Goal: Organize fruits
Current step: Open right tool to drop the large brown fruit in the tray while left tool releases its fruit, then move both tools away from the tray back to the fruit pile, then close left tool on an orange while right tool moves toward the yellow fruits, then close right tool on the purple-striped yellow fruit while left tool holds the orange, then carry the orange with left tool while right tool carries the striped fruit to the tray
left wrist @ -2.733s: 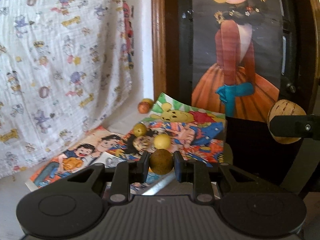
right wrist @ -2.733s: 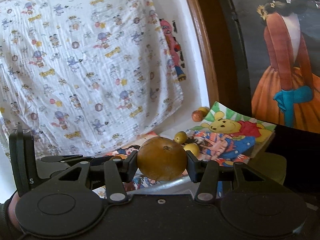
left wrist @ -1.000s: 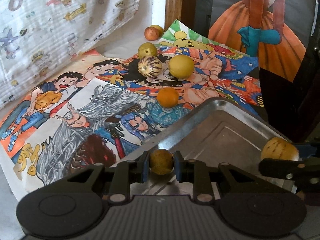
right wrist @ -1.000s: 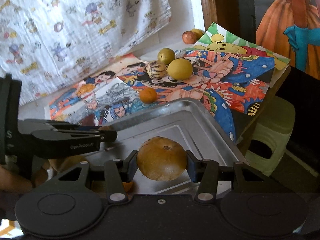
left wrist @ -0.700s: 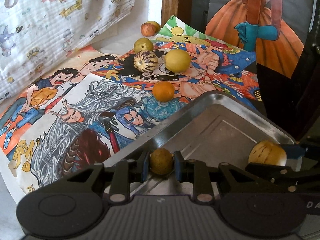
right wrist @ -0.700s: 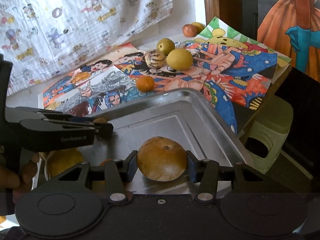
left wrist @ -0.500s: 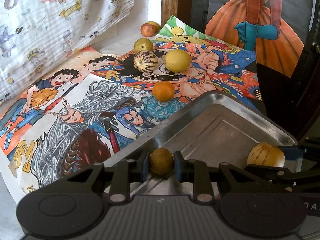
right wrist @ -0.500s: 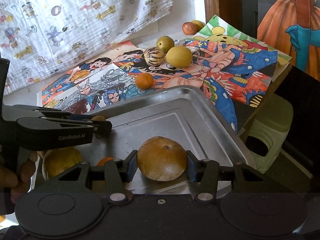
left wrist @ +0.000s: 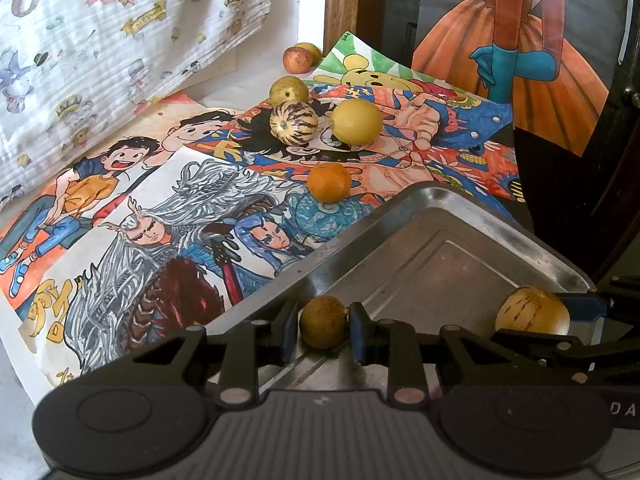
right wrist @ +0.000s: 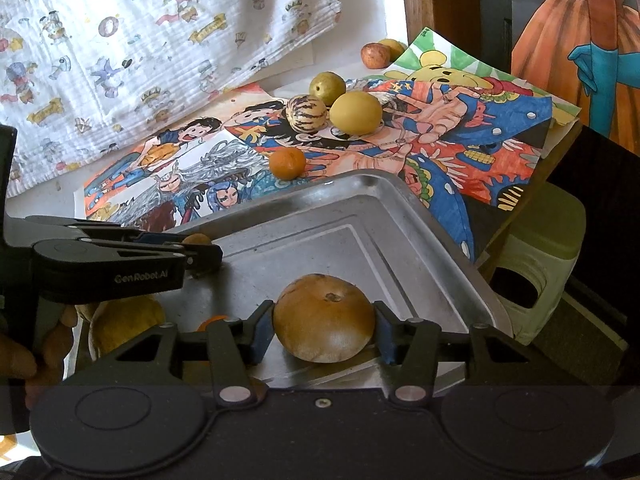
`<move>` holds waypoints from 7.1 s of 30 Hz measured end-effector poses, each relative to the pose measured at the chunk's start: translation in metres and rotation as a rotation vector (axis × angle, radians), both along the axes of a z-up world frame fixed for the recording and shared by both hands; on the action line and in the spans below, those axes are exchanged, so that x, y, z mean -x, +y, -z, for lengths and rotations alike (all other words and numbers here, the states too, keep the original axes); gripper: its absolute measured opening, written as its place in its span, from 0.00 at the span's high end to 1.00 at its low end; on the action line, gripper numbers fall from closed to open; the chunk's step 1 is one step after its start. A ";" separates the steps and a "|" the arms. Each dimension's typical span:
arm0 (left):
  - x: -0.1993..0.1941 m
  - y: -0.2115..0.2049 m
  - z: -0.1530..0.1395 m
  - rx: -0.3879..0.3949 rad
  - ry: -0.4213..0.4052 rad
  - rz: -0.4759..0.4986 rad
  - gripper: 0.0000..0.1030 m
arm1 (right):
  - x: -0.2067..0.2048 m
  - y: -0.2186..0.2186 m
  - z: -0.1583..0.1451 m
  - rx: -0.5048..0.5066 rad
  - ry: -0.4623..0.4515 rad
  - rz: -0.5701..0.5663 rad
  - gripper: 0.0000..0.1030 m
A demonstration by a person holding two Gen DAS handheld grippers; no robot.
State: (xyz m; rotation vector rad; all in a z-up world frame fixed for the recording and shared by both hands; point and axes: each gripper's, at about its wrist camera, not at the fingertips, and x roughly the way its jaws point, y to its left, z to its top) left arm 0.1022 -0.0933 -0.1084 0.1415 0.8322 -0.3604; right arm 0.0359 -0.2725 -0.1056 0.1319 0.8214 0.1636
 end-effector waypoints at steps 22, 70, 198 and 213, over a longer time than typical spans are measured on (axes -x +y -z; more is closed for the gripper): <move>0.007 0.013 -0.026 0.034 -0.073 -0.049 0.23 | 0.011 0.002 -0.019 0.017 -0.055 0.010 0.18; 0.043 0.065 -0.112 0.118 -0.302 -0.172 0.01 | 0.061 -0.007 -0.109 0.015 -0.283 0.063 0.01; -0.023 0.042 -0.150 0.137 -0.318 -0.139 0.62 | -0.077 0.033 -0.203 0.048 -0.398 -0.360 0.51; 0.044 0.035 -0.183 0.147 -0.404 -0.096 0.62 | 0.015 0.016 -0.231 0.019 -0.480 -0.319 0.51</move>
